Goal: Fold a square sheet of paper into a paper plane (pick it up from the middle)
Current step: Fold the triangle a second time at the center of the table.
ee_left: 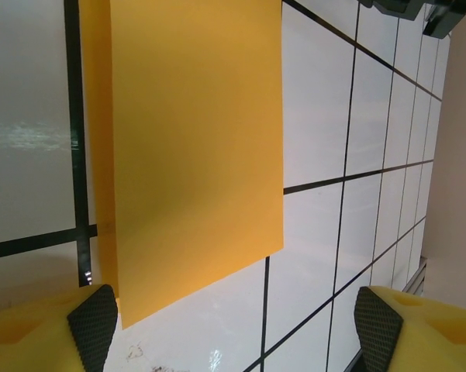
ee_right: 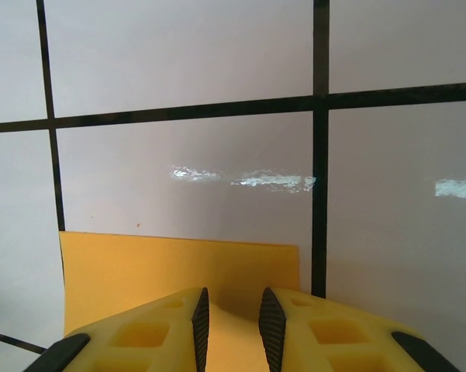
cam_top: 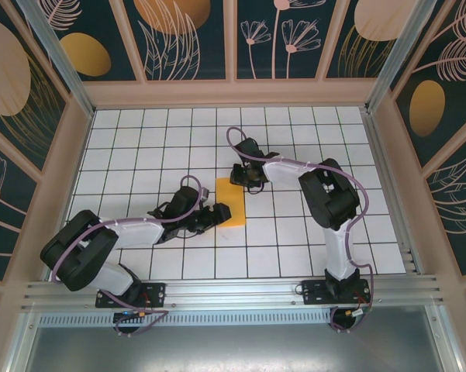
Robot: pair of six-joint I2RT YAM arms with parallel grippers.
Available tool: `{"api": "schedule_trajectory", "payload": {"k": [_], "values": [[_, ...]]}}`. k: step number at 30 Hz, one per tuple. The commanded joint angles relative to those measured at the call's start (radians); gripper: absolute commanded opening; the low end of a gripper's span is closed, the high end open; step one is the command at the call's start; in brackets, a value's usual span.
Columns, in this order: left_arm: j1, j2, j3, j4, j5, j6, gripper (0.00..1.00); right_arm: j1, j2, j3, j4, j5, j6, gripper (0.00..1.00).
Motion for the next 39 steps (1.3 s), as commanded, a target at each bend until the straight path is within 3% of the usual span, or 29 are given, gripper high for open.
{"api": "schedule_trajectory", "payload": {"k": [1,18,25,39], "values": [[-0.003,0.0,0.023,-0.028,-0.039,-0.005,0.83,-0.012,0.05,-0.051,-0.031,0.022,0.015,0.31],[-0.01,0.052,0.068,0.012,0.024,0.025,0.81,-0.015,0.049,-0.054,-0.025,0.01,0.012,0.31],[-0.01,0.057,0.075,0.101,0.051,0.012,0.76,-0.027,0.016,-0.066,0.001,-0.046,0.008,0.31],[-0.01,0.112,0.14,0.196,0.064,0.014,0.78,-0.042,0.021,-0.095,0.027,-0.09,0.018,0.31]]}}
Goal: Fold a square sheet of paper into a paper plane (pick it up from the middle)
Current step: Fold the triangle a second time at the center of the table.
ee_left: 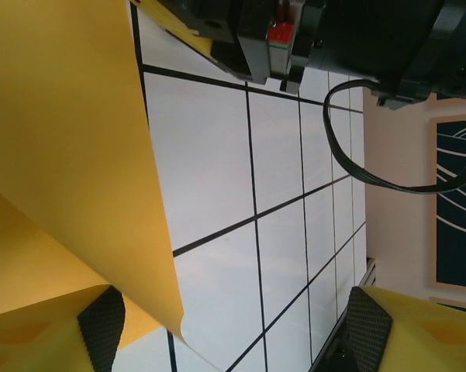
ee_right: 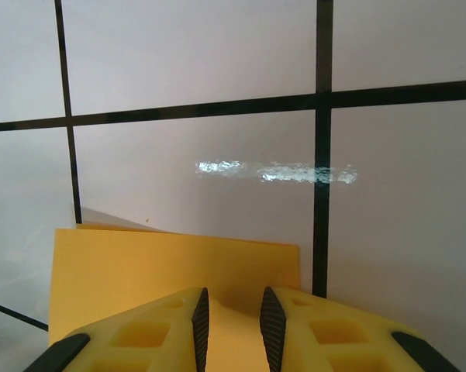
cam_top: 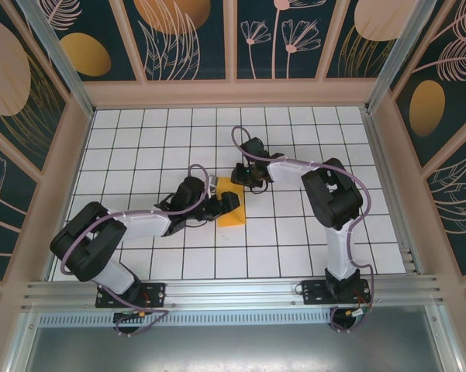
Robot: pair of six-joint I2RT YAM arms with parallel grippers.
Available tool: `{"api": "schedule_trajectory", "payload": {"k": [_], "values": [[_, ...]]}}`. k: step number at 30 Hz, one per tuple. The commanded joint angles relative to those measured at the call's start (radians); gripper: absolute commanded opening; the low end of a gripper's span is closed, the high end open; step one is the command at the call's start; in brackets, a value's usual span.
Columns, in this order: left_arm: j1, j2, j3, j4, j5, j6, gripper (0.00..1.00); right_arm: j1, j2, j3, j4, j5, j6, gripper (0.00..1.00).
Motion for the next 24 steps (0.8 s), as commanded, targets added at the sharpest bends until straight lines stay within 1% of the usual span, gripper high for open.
{"api": "schedule_trajectory", "payload": {"k": [1,10,14,17,21,22,24], "values": [[-0.006,0.025,0.041,0.053,0.017,0.013,0.78,-0.007,0.035,-0.05,-0.037,0.007,0.017,0.31],[-0.007,0.088,0.079,0.082,0.004,0.021,0.78,-0.017,0.023,-0.079,-0.016,-0.027,0.024,0.31],[-0.007,0.103,0.083,0.055,-0.047,0.043,0.75,-0.039,0.002,-0.098,0.021,-0.096,0.015,0.3],[-0.006,0.108,0.085,0.019,-0.091,0.058,0.68,-0.046,-0.023,-0.102,0.047,-0.167,-0.006,0.3],[-0.006,0.125,0.086,0.015,-0.11,0.054,0.56,-0.046,-0.06,-0.085,0.059,-0.25,-0.035,0.3],[-0.007,0.128,0.087,0.014,-0.117,0.05,0.53,-0.071,-0.073,-0.084,0.063,-0.266,-0.037,0.3],[-0.006,0.132,0.088,0.012,-0.128,0.047,0.5,-0.085,-0.1,-0.087,0.069,-0.287,-0.045,0.3]]}}
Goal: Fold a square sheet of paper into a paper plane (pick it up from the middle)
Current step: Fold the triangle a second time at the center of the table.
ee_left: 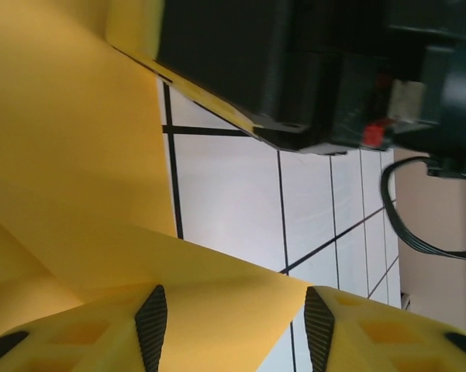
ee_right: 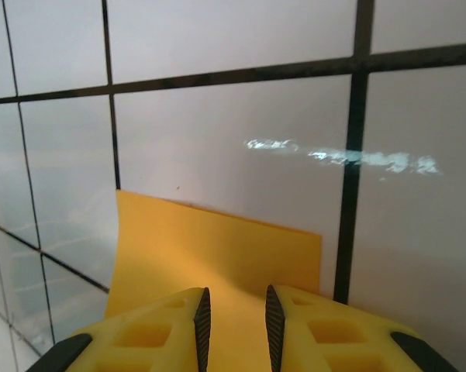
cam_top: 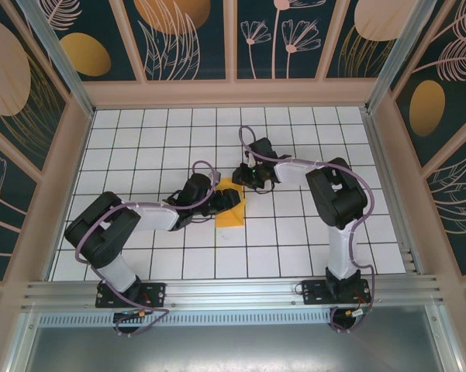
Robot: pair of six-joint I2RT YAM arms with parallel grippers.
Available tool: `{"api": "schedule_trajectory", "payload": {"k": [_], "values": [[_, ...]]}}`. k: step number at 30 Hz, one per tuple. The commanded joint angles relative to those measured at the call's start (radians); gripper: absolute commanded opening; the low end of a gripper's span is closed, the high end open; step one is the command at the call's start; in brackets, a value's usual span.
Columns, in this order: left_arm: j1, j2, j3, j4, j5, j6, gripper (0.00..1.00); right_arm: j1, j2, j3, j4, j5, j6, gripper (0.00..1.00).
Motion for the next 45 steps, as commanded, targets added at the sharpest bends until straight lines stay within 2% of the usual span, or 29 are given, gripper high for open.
{"api": "schedule_trajectory", "payload": {"k": [1,7,16,27,37,45], "values": [[-0.007,0.016,0.025,-0.017,-0.042,0.01,0.49,-0.034,-0.091,-0.026,-0.013,-0.087,-0.036,0.31],[-0.006,0.024,0.031,-0.038,-0.068,0.013,0.45,-0.064,-0.229,-0.133,0.014,-0.112,-0.064,0.37],[-0.007,0.03,0.04,-0.051,-0.076,0.01,0.42,-0.061,-0.391,-0.325,0.006,-0.12,-0.131,0.35],[-0.007,0.003,0.026,-0.071,-0.082,0.01,0.41,-0.011,-0.345,-0.32,0.014,-0.167,-0.168,0.35],[-0.007,-0.019,0.009,-0.074,-0.079,0.006,0.4,0.0,-0.298,-0.304,0.033,-0.179,-0.164,0.25],[-0.006,-0.022,0.001,-0.081,-0.078,0.009,0.39,0.0,-0.268,-0.304,0.06,-0.198,-0.165,0.22]]}}
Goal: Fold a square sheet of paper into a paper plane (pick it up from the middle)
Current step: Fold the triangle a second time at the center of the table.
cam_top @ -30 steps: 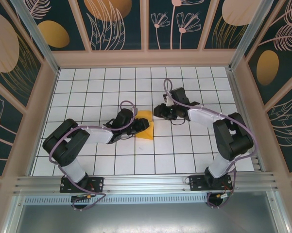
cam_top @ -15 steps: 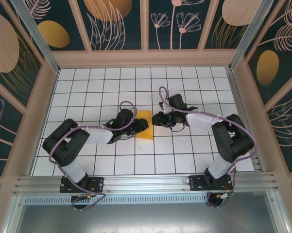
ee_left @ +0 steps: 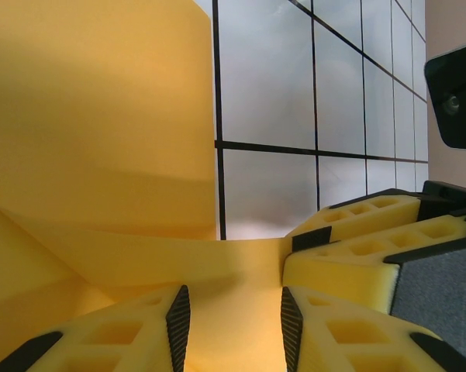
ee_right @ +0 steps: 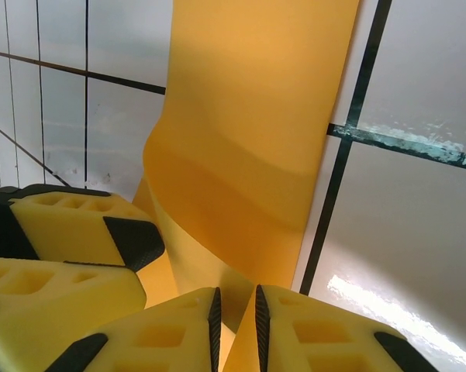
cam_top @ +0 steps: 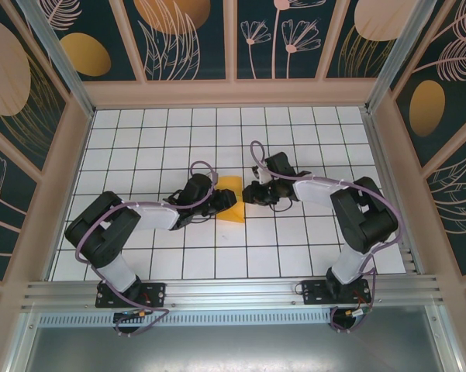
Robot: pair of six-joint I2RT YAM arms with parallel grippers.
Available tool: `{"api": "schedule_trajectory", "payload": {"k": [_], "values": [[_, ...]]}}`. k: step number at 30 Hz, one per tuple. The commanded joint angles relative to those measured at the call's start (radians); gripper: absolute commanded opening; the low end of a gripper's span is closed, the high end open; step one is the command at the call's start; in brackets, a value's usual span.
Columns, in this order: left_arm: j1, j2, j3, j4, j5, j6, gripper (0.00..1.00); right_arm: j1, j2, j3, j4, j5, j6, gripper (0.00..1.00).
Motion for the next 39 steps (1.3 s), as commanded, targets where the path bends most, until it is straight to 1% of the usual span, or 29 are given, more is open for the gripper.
{"api": "schedule_trajectory", "payload": {"k": [1,6,12,19,31,39], "values": [[-0.006,-0.02,-0.009,-0.022,-0.006,0.008,0.39,0.008,0.019,0.022,0.036,-0.032,-0.015,0.21],[-0.006,-0.032,-0.015,-0.03,-0.007,0.01,0.38,0.008,0.031,0.018,0.043,-0.037,-0.024,0.12],[-0.007,-0.072,-0.035,-0.011,0.01,0.007,0.38,0.034,0.059,0.023,0.039,-0.024,-0.037,0.08],[-0.007,-0.092,-0.04,0.004,0.031,0.007,0.38,0.039,0.078,0.04,0.033,0.0,-0.035,0.07],[-0.007,0.002,-0.004,0.039,0.086,0.006,0.33,0.041,0.096,0.062,0.007,0.052,-0.045,0.07],[-0.007,0.011,0.007,0.044,0.088,0.008,0.33,0.041,0.09,0.054,0.001,0.063,-0.043,0.07]]}}
